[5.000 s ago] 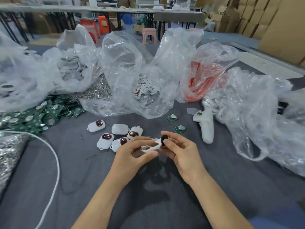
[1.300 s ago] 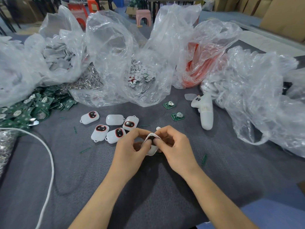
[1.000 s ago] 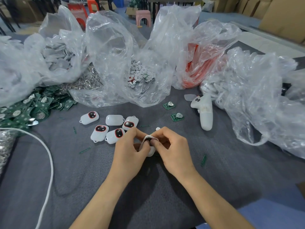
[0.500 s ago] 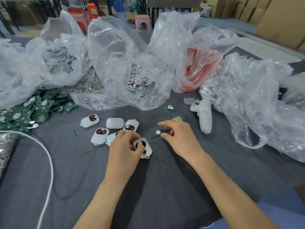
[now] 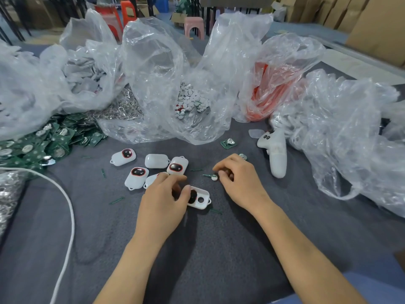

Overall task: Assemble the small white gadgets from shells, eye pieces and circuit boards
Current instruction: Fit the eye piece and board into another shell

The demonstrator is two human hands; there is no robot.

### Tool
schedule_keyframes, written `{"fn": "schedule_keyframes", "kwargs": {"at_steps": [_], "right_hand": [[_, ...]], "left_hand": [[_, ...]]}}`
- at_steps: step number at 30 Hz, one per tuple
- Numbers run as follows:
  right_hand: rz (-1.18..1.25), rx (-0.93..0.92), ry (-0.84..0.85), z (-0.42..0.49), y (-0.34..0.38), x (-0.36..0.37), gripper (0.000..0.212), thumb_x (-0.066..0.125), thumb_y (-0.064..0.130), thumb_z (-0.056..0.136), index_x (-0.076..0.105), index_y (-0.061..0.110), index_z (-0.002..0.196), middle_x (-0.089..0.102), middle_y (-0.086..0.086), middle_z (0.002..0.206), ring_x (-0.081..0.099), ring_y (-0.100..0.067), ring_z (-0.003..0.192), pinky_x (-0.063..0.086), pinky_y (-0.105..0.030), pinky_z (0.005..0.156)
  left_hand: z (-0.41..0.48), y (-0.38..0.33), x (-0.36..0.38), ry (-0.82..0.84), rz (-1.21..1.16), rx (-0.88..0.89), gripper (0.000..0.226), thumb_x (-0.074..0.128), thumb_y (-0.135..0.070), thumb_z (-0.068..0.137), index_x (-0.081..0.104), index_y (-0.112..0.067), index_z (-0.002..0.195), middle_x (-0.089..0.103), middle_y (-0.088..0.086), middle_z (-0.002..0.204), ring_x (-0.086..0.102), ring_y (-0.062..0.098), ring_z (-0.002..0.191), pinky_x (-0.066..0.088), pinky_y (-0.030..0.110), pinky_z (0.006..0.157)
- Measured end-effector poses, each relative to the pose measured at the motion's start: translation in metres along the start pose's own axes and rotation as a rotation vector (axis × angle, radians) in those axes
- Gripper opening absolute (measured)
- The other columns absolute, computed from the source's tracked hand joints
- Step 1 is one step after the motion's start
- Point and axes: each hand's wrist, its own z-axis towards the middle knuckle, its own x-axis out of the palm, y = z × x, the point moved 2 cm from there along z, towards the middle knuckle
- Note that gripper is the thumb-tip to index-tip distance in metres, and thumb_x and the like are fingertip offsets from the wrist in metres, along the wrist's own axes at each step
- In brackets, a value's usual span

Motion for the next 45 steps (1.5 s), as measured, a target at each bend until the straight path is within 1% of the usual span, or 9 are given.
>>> {"fn": "schedule_keyframes", "kwargs": {"at_steps": [4,8,12,16,21,28,35,41,45], "right_hand": [[-0.008,0.000,0.072,-0.002,-0.003,0.000,0.008,0.073,0.014,0.081,0.067,0.016,0.086,0.051,0.007,0.093,0.048,0.000,0.072,0.036,-0.007,0.070],[0.034,-0.030,0.084,-0.003,0.000,0.000,0.016,0.069,0.007,0.081,0.058,0.018,0.081,0.053,0.007,0.088,0.048,0.000,0.075,0.034,-0.008,0.067],[0.158,-0.005,0.050,-0.005,0.000,-0.002,0.015,0.067,0.002,0.082,0.059,0.015,0.080,0.063,0.004,0.075,0.056,-0.004,0.067,0.042,-0.010,0.062],[0.382,0.102,-0.043,-0.004,0.000,-0.006,0.024,0.071,-0.003,0.078,0.060,0.018,0.072,0.069,0.002,0.075,0.065,-0.008,0.069,0.050,-0.011,0.068],[0.624,0.199,0.006,-0.007,0.001,-0.007,0.015,0.077,-0.001,0.074,0.069,0.012,0.074,0.074,0.000,0.079,0.071,-0.014,0.078,0.056,-0.022,0.077],[0.825,0.219,0.024,-0.010,0.010,-0.007,0.021,0.071,-0.011,0.076,0.062,0.006,0.068,0.073,-0.007,0.081,0.073,-0.025,0.072,0.057,-0.025,0.068],[0.795,0.193,0.052,-0.011,0.011,-0.007,0.010,0.075,0.000,0.076,0.072,0.008,0.081,0.075,0.000,0.084,0.072,-0.015,0.084,0.054,-0.018,0.079],[0.758,0.230,0.028,-0.010,0.007,-0.007,0.021,0.071,-0.007,0.077,0.068,0.014,0.076,0.071,0.006,0.074,0.065,-0.006,0.072,0.051,-0.015,0.070],[0.781,0.313,-0.044,-0.011,0.004,-0.006,0.016,0.078,0.002,0.074,0.070,0.015,0.077,0.071,0.010,0.087,0.068,-0.008,0.070,0.053,-0.020,0.075]], "left_hand": [[-0.001,0.003,0.001,0.130,0.013,-0.009,0.019,0.070,-0.029,0.083,0.070,-0.032,0.102,0.051,-0.018,0.092,0.049,-0.011,0.073,0.032,0.015,0.063],[0.001,0.003,-0.003,0.212,-0.085,0.001,0.019,0.071,-0.019,0.081,0.064,-0.037,0.082,0.055,-0.015,0.088,0.049,-0.003,0.068,0.035,0.011,0.062],[-0.001,0.006,-0.005,0.235,-0.183,-0.026,0.022,0.070,-0.013,0.082,0.061,-0.032,0.080,0.060,-0.010,0.071,0.051,0.005,0.063,0.041,0.016,0.061],[-0.003,0.004,-0.004,0.216,-0.232,-0.008,0.024,0.068,-0.011,0.083,0.057,-0.032,0.079,0.066,-0.014,0.073,0.059,0.005,0.069,0.044,0.016,0.066],[-0.002,0.002,-0.001,0.131,-0.241,0.012,0.026,0.066,-0.009,0.084,0.054,-0.033,0.081,0.066,-0.018,0.080,0.062,0.006,0.073,0.048,0.020,0.069],[0.001,0.000,0.003,-0.005,-0.507,-0.094,0.043,0.060,0.003,0.088,0.065,-0.039,0.083,0.069,-0.003,0.090,0.070,0.011,0.077,0.059,0.030,0.067],[0.000,0.001,0.006,0.041,-0.625,-0.128,0.049,0.055,0.007,0.090,0.070,-0.038,0.079,0.072,-0.006,0.085,0.072,0.016,0.072,0.059,0.027,0.063],[0.000,0.004,0.010,0.025,-0.591,-0.129,0.033,0.056,0.006,0.090,0.064,-0.026,0.085,0.071,-0.014,0.084,0.071,0.012,0.072,0.059,0.027,0.064],[0.000,0.004,0.010,0.026,-0.583,-0.121,0.035,0.056,0.006,0.090,0.064,-0.027,0.085,0.070,-0.017,0.083,0.071,0.011,0.071,0.059,0.028,0.064]]}}
